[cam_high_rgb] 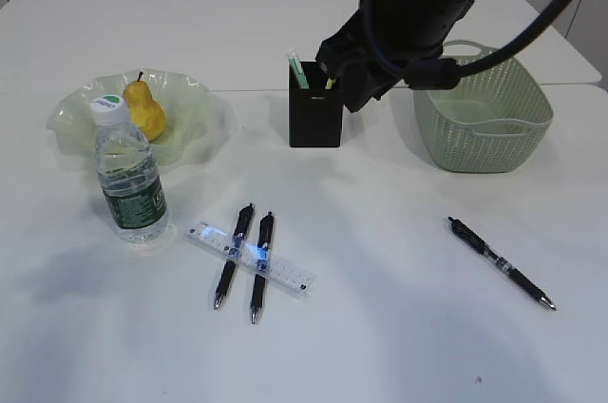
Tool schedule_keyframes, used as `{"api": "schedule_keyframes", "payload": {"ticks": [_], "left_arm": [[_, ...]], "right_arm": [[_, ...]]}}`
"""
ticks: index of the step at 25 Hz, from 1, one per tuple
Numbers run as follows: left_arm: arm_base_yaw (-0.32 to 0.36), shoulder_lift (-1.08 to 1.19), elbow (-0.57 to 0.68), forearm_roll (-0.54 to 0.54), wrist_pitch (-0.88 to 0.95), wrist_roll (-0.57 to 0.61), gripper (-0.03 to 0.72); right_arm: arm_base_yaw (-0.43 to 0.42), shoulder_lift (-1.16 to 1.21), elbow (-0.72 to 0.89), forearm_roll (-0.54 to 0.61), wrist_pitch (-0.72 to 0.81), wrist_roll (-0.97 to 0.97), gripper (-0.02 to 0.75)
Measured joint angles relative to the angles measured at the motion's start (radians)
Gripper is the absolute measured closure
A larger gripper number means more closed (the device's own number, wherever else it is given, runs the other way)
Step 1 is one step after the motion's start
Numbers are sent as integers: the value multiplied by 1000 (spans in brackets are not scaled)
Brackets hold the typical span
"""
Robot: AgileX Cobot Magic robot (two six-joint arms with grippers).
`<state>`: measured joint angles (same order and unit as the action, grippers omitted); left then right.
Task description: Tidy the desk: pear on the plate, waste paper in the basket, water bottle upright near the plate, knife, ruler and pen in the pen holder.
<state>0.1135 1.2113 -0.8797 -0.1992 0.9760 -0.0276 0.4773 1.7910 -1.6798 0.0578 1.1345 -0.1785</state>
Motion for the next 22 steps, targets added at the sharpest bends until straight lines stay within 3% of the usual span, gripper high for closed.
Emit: {"api": "schedule_keyframes", "payload": {"ticks": [18,22], "left_arm": [[0,0,0,0,16,0,222],[0,0,0,0,19,0,222]], "right_arm": [[0,0,0,2,18,-58,496],[0,0,0,53,13,-143,416]]}}
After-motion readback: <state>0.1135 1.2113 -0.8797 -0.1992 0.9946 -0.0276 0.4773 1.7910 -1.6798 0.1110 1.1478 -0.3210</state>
